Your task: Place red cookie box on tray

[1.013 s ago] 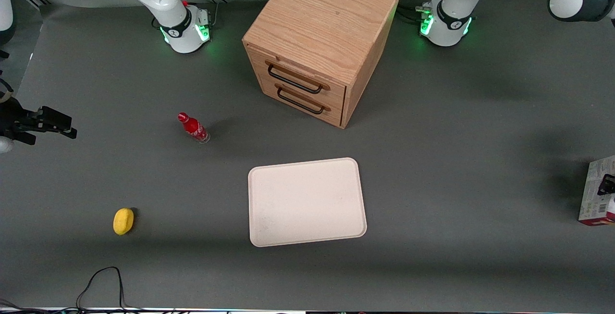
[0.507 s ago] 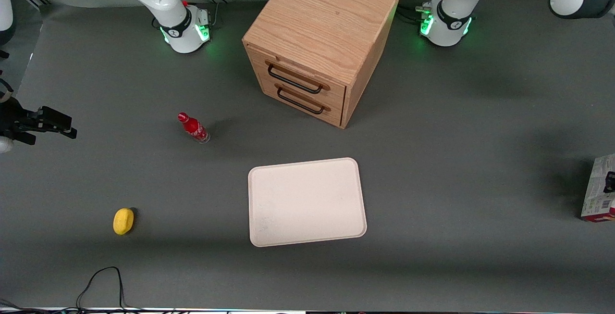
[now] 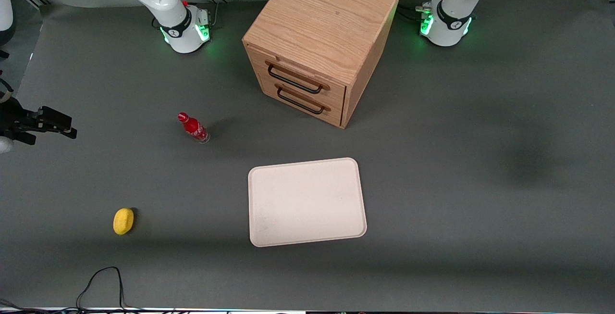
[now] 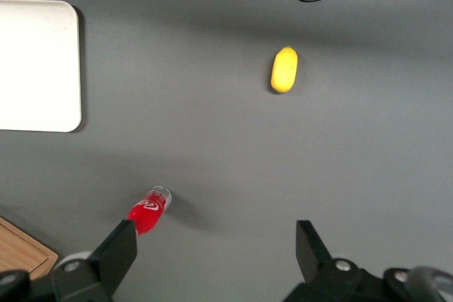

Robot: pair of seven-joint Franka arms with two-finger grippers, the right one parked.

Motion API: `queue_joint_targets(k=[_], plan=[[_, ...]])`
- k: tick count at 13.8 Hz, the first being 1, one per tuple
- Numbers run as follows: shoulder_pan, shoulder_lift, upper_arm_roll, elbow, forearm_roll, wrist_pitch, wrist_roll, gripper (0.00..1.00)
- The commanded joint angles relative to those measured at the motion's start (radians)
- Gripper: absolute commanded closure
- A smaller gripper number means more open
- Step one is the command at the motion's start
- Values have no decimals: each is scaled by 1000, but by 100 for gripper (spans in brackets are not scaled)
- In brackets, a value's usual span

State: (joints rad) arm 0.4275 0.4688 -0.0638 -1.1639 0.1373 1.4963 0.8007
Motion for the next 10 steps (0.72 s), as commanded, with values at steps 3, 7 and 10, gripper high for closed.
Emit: queue_joint_targets(k=[3, 7, 10], plan=[[-59, -67, 6, 4, 1, -108, -98, 100], [-179, -85, 6, 16, -2, -183, -280, 100], [-350, -84, 6, 17, -34, -208, -521, 100]])
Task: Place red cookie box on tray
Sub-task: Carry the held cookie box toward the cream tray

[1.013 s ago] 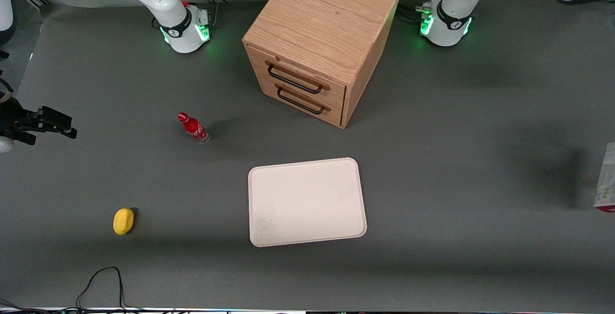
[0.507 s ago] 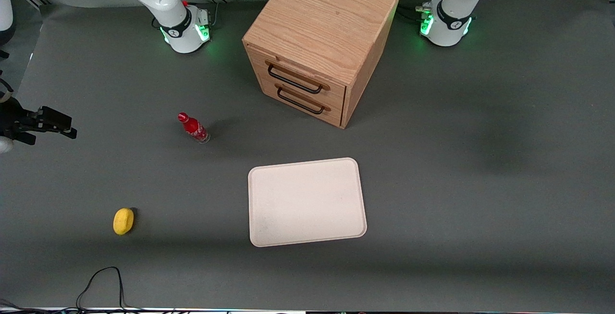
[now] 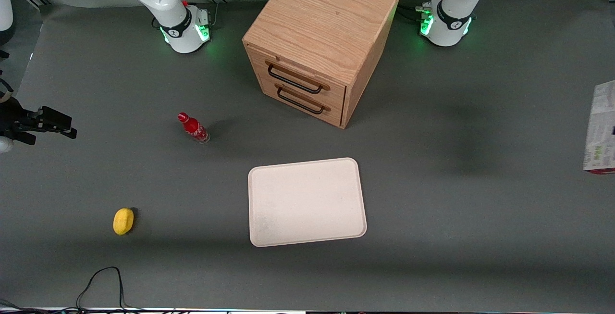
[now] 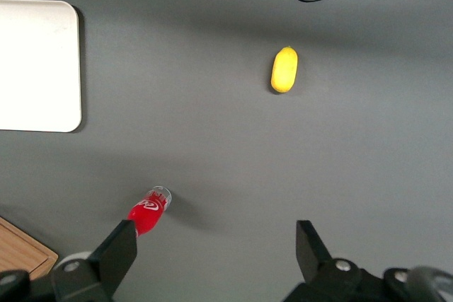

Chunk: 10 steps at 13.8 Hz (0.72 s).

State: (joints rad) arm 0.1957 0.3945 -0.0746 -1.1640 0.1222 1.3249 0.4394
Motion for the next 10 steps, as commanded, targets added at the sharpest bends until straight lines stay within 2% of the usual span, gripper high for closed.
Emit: queue_joint_targets(k=[1, 4, 6, 8, 10], plan=[[-175, -2, 9, 18, -45, -29, -273, 100], [-339, 78, -71, 61, -72, 60, -622, 100], [-395, 183, -147, 125, -73, 156, -808, 100], [-426, 294, -212, 177, -72, 282, -948, 100], [-479, 368, -215, 178, -69, 432, -1016, 100]])
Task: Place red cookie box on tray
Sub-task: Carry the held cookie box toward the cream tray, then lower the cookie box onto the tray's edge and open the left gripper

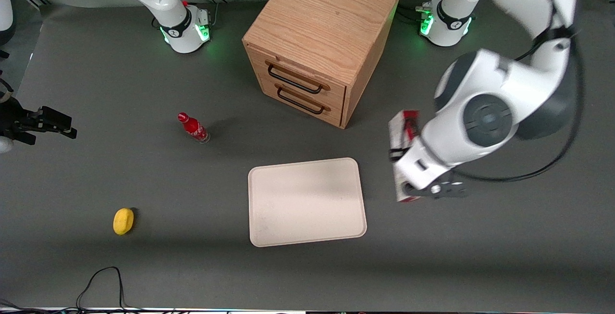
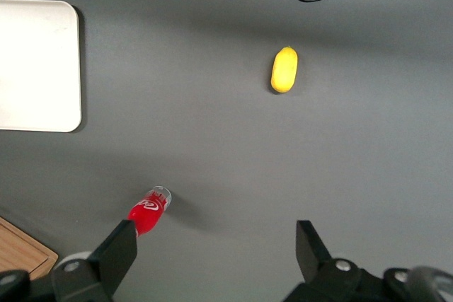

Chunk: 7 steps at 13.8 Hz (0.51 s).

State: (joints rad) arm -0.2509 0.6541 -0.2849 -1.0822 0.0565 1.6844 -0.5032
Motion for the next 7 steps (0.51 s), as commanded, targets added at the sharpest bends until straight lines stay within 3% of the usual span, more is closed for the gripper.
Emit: queue_joint_targets(k=[1, 5, 7], plan=[[-48, 148, -2, 96, -1, 137, -89, 100], [-67, 278, 0, 97, 6, 296, -135, 100], [-99, 297, 47, 94, 14, 316, -135, 100]])
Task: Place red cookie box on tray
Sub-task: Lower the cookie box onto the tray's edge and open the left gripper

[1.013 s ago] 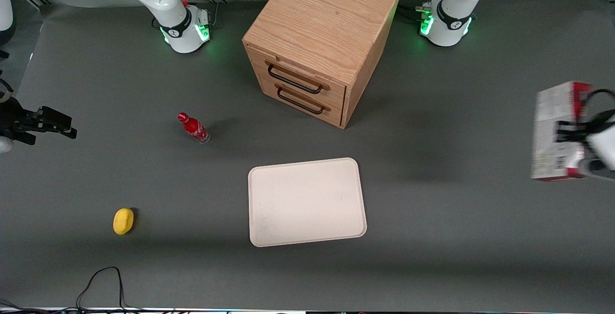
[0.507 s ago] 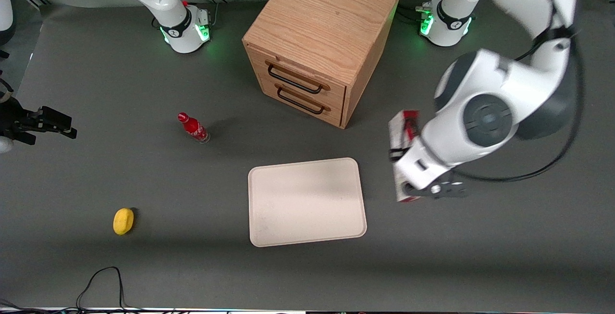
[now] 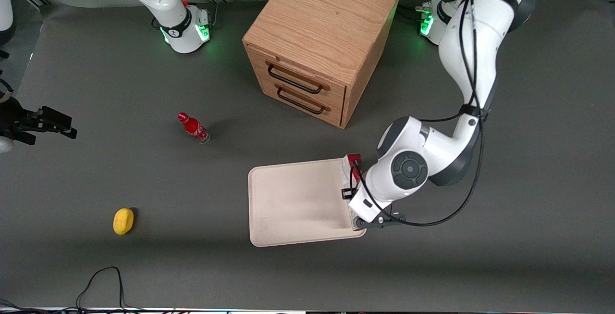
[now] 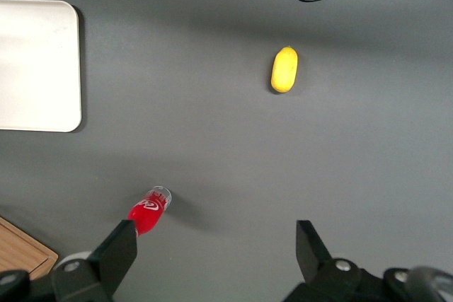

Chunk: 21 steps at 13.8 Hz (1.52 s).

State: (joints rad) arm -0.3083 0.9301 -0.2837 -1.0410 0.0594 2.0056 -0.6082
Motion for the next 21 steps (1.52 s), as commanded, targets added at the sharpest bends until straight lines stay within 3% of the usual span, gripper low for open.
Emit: queue_joint_targets(k=[1, 10, 11, 12, 21], plan=[[-55, 30, 61, 52, 11, -1, -30, 100], [-87, 53, 72, 42, 73, 27, -30, 100], [-86, 53, 72, 41, 73, 27, -30, 79], [-86, 52, 72, 33, 74, 27, -31, 1], [-75, 27, 72, 24, 83, 7, -27, 0]])
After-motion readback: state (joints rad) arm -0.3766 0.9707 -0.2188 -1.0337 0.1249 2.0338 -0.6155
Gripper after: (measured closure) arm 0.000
